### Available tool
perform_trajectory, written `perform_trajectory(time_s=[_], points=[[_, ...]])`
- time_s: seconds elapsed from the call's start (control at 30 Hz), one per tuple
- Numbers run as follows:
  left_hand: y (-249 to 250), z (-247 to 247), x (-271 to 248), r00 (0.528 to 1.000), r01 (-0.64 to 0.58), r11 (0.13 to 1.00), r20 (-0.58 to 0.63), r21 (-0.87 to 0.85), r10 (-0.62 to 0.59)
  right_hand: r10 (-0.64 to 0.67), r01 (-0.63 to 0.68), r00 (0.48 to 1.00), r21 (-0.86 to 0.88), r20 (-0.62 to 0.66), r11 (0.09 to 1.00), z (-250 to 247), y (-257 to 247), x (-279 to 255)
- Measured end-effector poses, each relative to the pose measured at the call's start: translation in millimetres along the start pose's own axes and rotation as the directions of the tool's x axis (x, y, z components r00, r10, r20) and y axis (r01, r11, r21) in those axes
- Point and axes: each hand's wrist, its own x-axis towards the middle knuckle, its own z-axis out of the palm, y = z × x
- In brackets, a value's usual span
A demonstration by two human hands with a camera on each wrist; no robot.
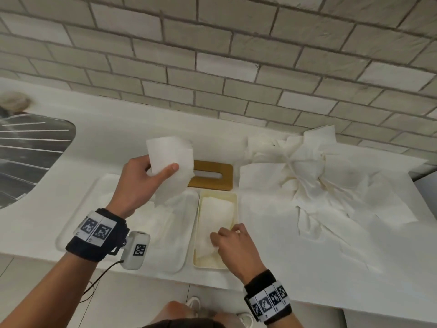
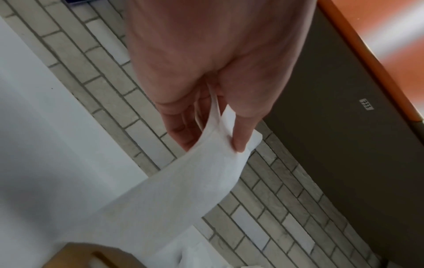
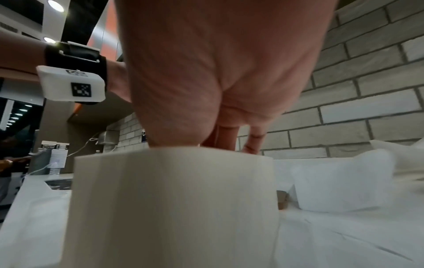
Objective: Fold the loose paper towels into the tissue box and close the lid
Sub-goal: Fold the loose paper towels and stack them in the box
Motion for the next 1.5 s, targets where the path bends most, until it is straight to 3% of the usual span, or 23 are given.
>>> perform_trajectory(time_s=[0.13,0.2,0.27,0.33,0.37,0.43,0.47,0.5,0.57,0.7,0.77,0.83,1.0,1.07,1.17,1.23,1.37,1.43,1.5], points=[[12,12,-7,0.990,0.006,1.000,0.138,-0.027,-0.002,-0.049,0.045,0.995,0.043,0.090,0.998,-12,0,0],[22,16,-8,0.977,-0.019,1.000,0.213,-0.024,0.023,-0.009,-0.017,0.996,0.273,0.093,0.962,-34,8,-2],[32,20,-10,0.953,-0.057,0.998,0.298,0.000,0.054,0.181,-0.061,0.974,0.610,-0.136,0.790,-67,12,-7],[44,25,-12,0.913,-0.115,0.993,0.398,0.034,0.093,0.466,0.048,0.820,0.852,-0.332,0.522,-101,9,-10],[50,29,-14,0.880,-0.162,0.986,0.456,0.036,0.129,0.540,0.104,0.776,0.910,-0.326,0.401,-117,6,-9],[61,39,-16,0.805,-0.260,0.966,0.556,0.021,0.204,0.579,0.180,0.770,0.962,-0.269,0.207,-140,2,-4],[67,43,-17,0.778,-0.287,0.958,0.589,0.026,0.217,0.580,0.225,0.767,0.961,-0.275,0.158,-146,2,-4],[71,45,-17,0.760,-0.307,0.951,0.611,0.039,0.220,0.588,0.277,0.747,0.949,-0.309,0.147,-150,4,-6],[77,45,-14,0.739,-0.332,0.942,0.634,0.049,0.228,0.585,0.294,0.723,0.930,-0.367,0.221,-156,16,-17],[84,33,-6,0.713,-0.332,0.939,0.674,0.084,0.192,0.410,0.172,0.837,0.885,-0.363,0.432,-166,25,-38],[89,34,-4,0.687,-0.371,0.925,0.695,0.085,0.212,0.412,0.159,0.823,0.855,-0.391,0.493,-160,24,-36],[95,38,-5,0.672,-0.402,0.911,0.705,0.090,0.227,0.456,0.163,0.789,0.856,-0.412,0.491,-150,19,-30],[95,52,-6,0.659,-0.532,0.838,0.680,0.120,0.321,0.550,0.204,0.701,0.867,-0.453,0.454,-133,8,-18],[97,54,-7,0.666,-0.524,0.844,0.673,0.116,0.321,0.593,0.247,0.678,0.894,-0.434,0.373,-128,5,-16],[101,56,-7,0.647,-0.532,0.841,0.687,0.097,0.330,0.603,0.313,0.731,0.942,-0.319,0.119,-120,2,-19],[97,61,-5,0.658,-0.532,0.840,0.678,0.110,0.328,0.601,0.272,0.760,0.961,-0.248,0.052,-110,-1,-26],[73,77,6,0.737,-0.465,0.875,0.607,0.134,0.298,0.604,0.152,0.766,0.975,-0.220,0.162,-83,-7,-45],[54,89,13,0.746,-0.423,0.893,0.618,0.154,0.246,0.542,0.028,0.813,0.945,-0.211,0.326,-69,-5,-49],[32,101,21,0.721,-0.397,0.897,0.672,0.197,0.172,0.487,-0.137,0.862,0.862,-0.139,0.489,-52,-5,-46]])
